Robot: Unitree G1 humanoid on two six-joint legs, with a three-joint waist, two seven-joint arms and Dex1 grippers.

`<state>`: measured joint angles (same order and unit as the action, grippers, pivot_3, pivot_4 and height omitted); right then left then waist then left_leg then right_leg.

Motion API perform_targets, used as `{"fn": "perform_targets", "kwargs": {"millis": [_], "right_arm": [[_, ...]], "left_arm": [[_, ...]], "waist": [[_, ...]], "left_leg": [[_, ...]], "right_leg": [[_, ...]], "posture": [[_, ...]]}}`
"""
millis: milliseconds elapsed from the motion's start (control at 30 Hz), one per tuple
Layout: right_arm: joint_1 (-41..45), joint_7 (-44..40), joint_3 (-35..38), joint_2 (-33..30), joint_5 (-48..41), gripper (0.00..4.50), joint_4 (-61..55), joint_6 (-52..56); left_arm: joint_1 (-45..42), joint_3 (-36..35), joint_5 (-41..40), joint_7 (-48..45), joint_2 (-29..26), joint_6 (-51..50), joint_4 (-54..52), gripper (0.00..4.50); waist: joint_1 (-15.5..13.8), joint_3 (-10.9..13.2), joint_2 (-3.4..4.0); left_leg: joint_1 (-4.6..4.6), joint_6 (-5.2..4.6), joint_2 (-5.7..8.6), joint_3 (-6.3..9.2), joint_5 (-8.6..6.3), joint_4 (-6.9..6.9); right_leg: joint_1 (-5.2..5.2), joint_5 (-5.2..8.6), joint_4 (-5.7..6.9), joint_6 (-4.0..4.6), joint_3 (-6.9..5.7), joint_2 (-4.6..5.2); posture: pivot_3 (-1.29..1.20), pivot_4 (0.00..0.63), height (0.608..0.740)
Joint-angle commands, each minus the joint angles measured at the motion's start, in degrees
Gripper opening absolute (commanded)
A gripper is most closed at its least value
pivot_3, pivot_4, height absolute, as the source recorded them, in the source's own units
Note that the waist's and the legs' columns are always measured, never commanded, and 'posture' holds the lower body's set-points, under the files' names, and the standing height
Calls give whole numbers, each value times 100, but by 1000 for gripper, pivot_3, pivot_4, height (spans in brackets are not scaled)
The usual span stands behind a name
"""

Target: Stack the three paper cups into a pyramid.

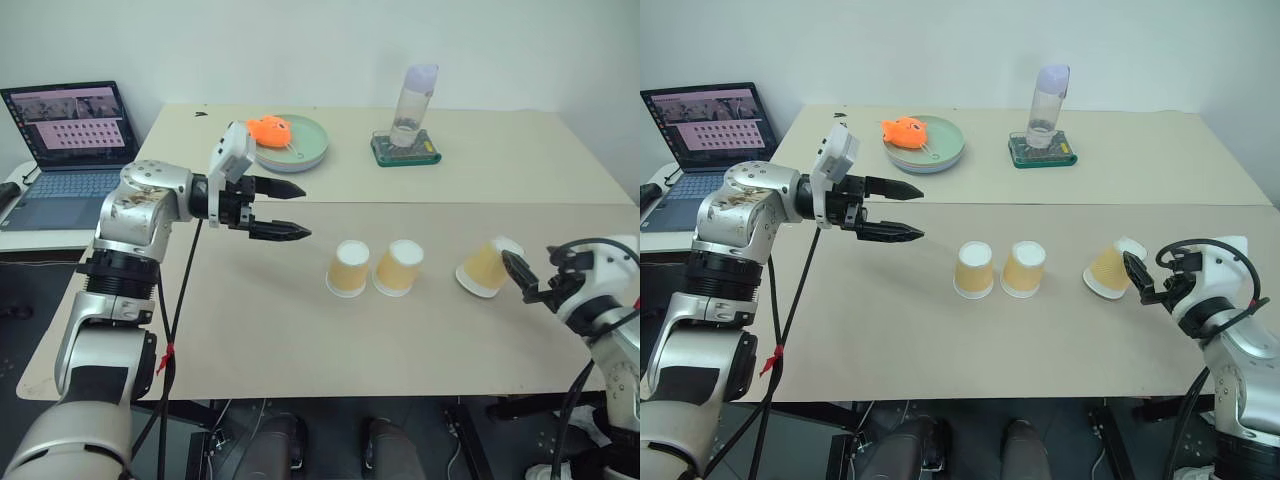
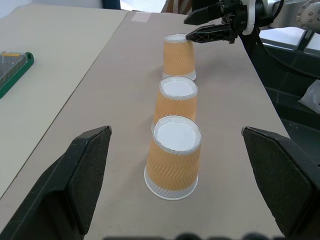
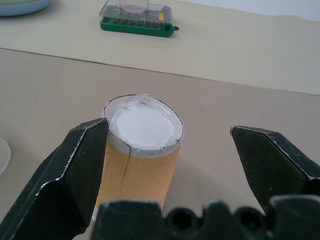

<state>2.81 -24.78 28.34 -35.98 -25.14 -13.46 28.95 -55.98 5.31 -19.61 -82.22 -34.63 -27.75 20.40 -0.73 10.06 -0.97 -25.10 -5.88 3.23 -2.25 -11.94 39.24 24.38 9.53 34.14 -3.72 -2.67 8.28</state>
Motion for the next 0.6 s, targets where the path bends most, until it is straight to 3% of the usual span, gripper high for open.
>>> {"fn": "perform_targets", "kwargs": {"millis": [33, 333, 600], "right_arm": [[-173, 69, 438, -138, -203, 4500, -623, 197], [-461, 166, 797, -150, -518, 4500, -1368, 722], [-1608, 81, 784, 88, -790, 4500, -2177, 1122]], "left_arm": [[-81, -37, -25, -5, -72, 54, -145, 4446], [-75, -14, -30, -1, -52, 58, -130, 4446], [-48, -16, -46, 20, -72, 40, -174, 4446]], "waist": [[0, 0, 0], [-6, 0, 0], [-46, 0, 1]], "left_leg": [[0, 0, 0, 0, 0, 0], [0, 1, 0, 0, -1, 0], [0, -1, 0, 1, -2, -4]], "right_leg": [[1, 0, 0, 0, 0, 0], [1, 0, 0, 0, 0, 1], [-1, 1, -3, 0, -1, 3]], "posture": [[0, 150, 740], [0, 150, 740], [0, 150, 740]]}}
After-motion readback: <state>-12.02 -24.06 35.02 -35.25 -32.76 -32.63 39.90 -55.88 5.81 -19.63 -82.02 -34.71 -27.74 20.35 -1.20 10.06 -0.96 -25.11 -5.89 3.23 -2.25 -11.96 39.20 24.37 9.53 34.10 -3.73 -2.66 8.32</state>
